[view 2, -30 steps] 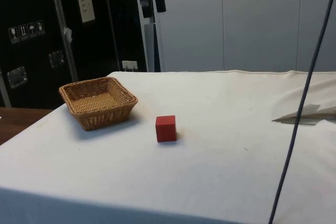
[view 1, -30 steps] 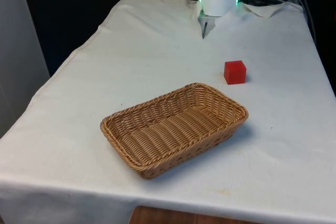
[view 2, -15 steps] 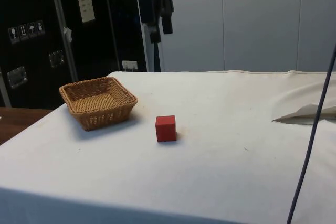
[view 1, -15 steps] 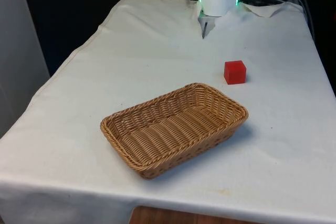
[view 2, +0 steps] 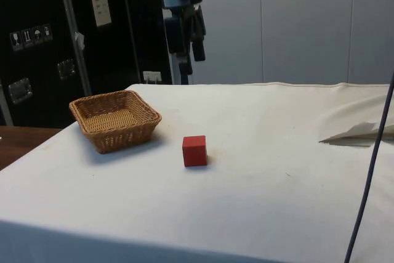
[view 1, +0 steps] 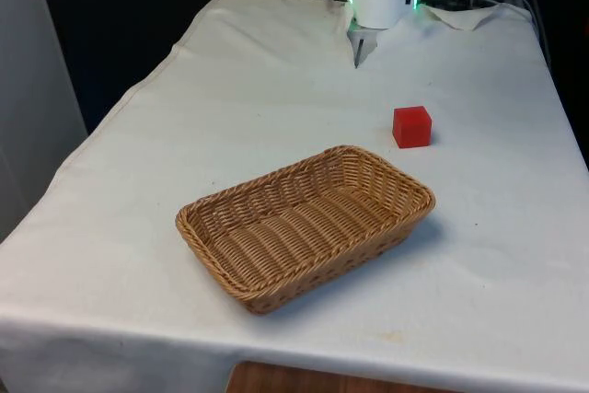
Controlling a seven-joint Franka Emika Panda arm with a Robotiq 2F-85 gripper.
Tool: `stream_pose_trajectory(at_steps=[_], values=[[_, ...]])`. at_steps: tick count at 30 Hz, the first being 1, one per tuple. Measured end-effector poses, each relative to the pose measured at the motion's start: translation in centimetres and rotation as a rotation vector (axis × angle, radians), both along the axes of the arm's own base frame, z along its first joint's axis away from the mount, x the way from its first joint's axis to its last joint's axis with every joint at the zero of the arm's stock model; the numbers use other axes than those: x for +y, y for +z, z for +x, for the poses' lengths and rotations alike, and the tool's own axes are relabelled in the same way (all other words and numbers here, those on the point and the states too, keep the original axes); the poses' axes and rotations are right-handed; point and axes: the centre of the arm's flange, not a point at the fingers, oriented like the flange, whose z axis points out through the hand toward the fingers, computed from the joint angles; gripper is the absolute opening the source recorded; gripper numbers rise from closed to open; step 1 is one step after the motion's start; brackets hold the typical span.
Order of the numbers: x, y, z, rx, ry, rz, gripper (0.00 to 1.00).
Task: Pick up the cube and place it into the basket.
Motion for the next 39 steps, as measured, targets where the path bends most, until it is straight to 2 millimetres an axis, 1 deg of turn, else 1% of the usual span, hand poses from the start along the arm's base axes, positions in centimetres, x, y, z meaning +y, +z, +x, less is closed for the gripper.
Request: stream_pose_trajectory(at_steps=[1, 5, 9, 12, 15, 18, 22, 29, 35, 37, 39], values=[[0.0, 0.0, 0.0, 0.0, 0.0, 0.0, 1.0], [0.5, -1.8, 0.3, 0.0, 0.002, -0.001, 1.0], [0.7, -3.1, 0.3, -0.003, 0.005, 0.0, 1.0], [0.8, -3.4, 0.3, -0.005, 0.006, 0.0, 1.0], [1.1, -4.9, 0.4, -0.012, 0.009, 0.002, 1.0], [1.2, -5.4, 0.5, -0.018, 0.01, 0.004, 1.0], [1.2, -6.7, 0.5, -0.032, 0.01, 0.008, 1.0], [0.6, -8.0, 0.5, -0.057, 0.01, 0.013, 1.0], [-0.1, -9.7, 0.6, -0.082, 0.013, 0.018, 1.0], [-0.2, -9.9, 0.6, -0.085, 0.014, 0.019, 1.0], [-0.8, -10.6, 0.7, -0.094, 0.024, 0.019, 1.0]])
